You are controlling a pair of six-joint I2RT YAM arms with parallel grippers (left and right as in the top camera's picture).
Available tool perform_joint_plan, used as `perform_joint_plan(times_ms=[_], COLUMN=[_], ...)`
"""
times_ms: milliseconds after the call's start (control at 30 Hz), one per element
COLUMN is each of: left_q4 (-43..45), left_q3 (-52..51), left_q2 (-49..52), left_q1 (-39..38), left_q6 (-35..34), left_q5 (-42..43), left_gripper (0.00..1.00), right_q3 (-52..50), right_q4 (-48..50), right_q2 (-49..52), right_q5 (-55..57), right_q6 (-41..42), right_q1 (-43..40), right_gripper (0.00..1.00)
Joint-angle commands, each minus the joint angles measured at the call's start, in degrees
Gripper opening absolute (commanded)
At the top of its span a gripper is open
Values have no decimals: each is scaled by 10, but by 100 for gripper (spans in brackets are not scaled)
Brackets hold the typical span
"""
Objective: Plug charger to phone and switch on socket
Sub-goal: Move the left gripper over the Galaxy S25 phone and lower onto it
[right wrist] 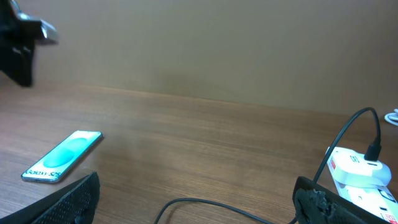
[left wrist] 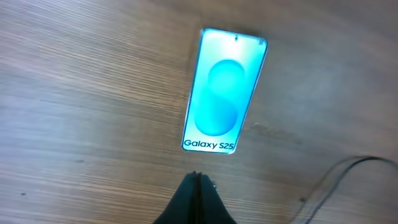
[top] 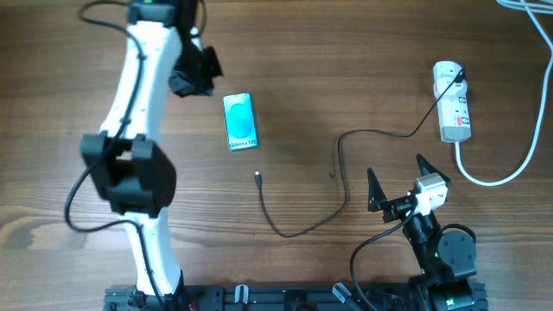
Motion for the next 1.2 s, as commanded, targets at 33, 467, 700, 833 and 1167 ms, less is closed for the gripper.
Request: perform_joint_plan(times_ms=[33, 467, 700, 833, 1167], left_q4=[41, 210, 263, 258, 141], left_q3=[-19, -192, -254, -255, -256], left_q2=[30, 49, 49, 49, 49], left_q1=[-25, -90, -90, -90, -133], left_q6=[1, 2, 2, 2, -13], left_q5=[-10, -43, -56, -56, -53], left_gripper=[100, 100, 93, 84, 72], right_q3=[0, -1, -1, -1, -1], right_q4=[2, 2, 2, 2, 2], right_q2=[-3, -3, -3, -3, -3], right_q5=[5, 5, 5, 5, 5], right_q6=[-7, -7, -7, -7, -7], right_q1=[2, 2, 2, 2, 2], right_gripper=[100, 100, 100, 100, 100])
